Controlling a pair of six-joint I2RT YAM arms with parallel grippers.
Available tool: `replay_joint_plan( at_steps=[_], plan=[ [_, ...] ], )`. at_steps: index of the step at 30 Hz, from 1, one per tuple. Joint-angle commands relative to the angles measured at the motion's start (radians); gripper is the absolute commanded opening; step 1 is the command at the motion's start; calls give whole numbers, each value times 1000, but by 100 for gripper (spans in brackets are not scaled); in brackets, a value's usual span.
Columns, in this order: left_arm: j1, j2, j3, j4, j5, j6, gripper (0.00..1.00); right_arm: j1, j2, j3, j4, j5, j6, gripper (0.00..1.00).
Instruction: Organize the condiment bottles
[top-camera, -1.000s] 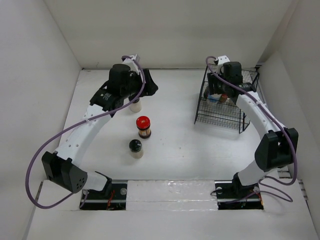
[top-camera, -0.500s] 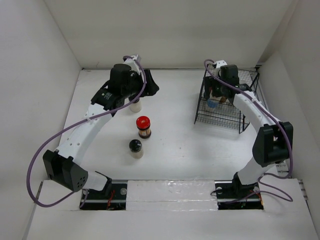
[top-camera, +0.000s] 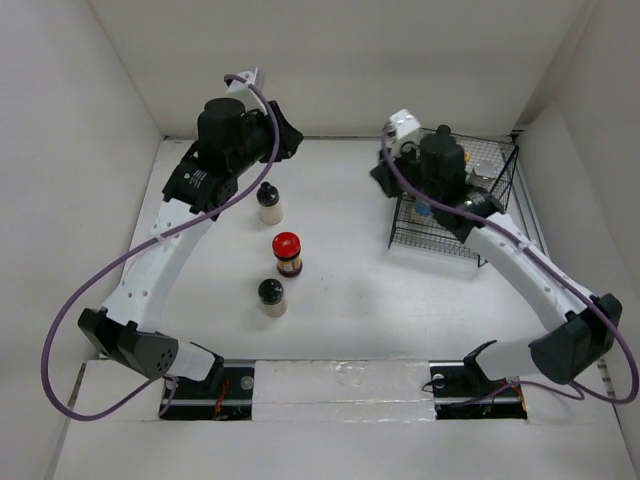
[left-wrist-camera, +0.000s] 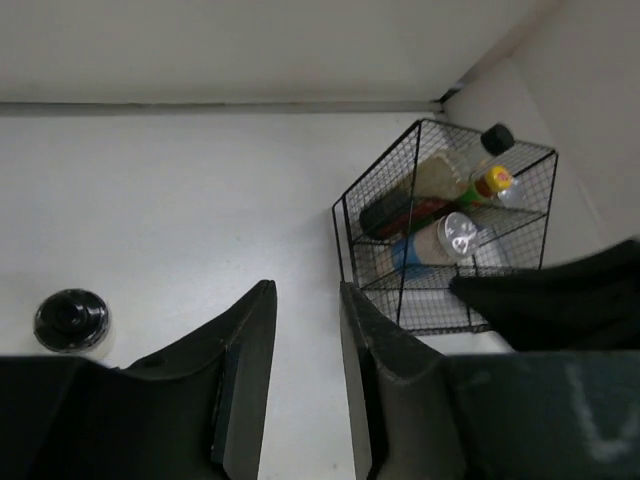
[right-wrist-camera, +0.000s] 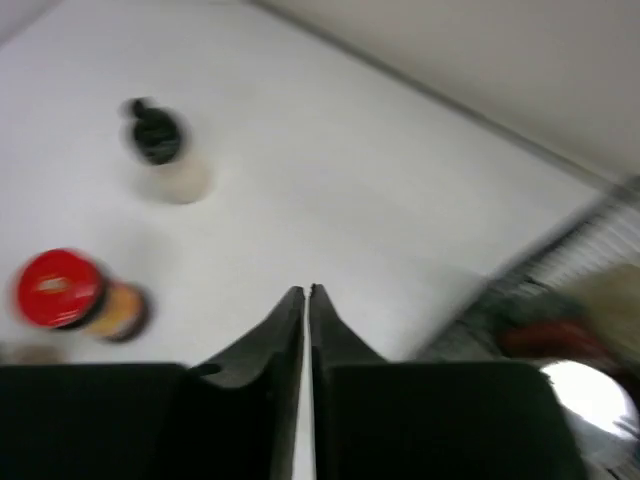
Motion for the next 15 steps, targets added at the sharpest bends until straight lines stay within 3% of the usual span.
replay_joint_plan(
  at_steps=[1, 3, 4, 7, 10, 15],
  plan=[
    [7, 14, 49, 23, -24, -17, 29, 161, 97, -35, 42, -150, -11, 17],
    [7, 15, 49, 23, -24, -17, 37, 258, 142, -17, 32, -197, -40, 41],
    [7, 15, 49, 23, -24, -17, 46, 284, 183, 8, 32, -207, -60, 66],
    [25, 15, 60, -1, -63, 4, 58, 363, 266, 70, -1, -245, -106, 87],
    [39, 37, 162, -58, -160, 55, 69, 422, 320, 115, -46, -245, -140, 94],
    [39, 59, 253, -84, -190, 67, 74, 444, 438, 195, -78, -218, -163, 97]
  ],
)
